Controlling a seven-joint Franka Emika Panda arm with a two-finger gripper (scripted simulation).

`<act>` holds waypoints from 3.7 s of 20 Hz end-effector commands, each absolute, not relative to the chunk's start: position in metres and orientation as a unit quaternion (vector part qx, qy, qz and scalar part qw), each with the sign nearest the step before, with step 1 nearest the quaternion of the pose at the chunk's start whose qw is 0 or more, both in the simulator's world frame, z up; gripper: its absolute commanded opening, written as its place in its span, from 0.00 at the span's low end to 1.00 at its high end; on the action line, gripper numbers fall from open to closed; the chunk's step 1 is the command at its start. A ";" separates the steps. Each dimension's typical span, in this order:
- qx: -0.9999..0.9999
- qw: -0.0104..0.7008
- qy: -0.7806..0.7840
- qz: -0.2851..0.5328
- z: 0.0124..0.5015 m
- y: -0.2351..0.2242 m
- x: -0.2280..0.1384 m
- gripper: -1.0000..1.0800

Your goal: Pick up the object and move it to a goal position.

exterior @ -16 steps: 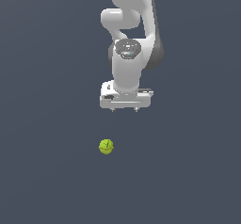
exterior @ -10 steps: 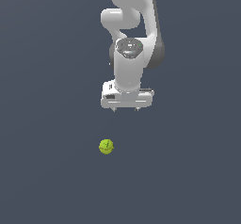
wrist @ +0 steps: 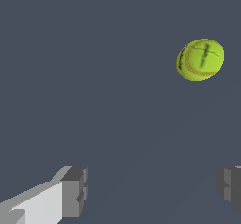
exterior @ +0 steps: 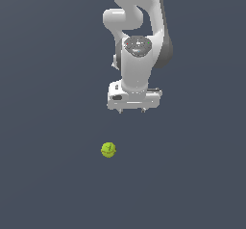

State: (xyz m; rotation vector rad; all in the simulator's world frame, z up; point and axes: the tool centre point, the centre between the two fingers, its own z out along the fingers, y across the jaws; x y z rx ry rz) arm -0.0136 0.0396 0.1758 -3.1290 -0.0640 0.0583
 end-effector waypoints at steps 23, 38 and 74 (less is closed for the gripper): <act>-1.000 0.002 -0.015 0.004 0.116 -0.038 0.082 0.96; -1.000 0.000 -0.013 0.001 0.092 -0.066 0.103 0.96; -1.000 0.000 -0.014 0.001 0.051 -0.069 0.102 0.00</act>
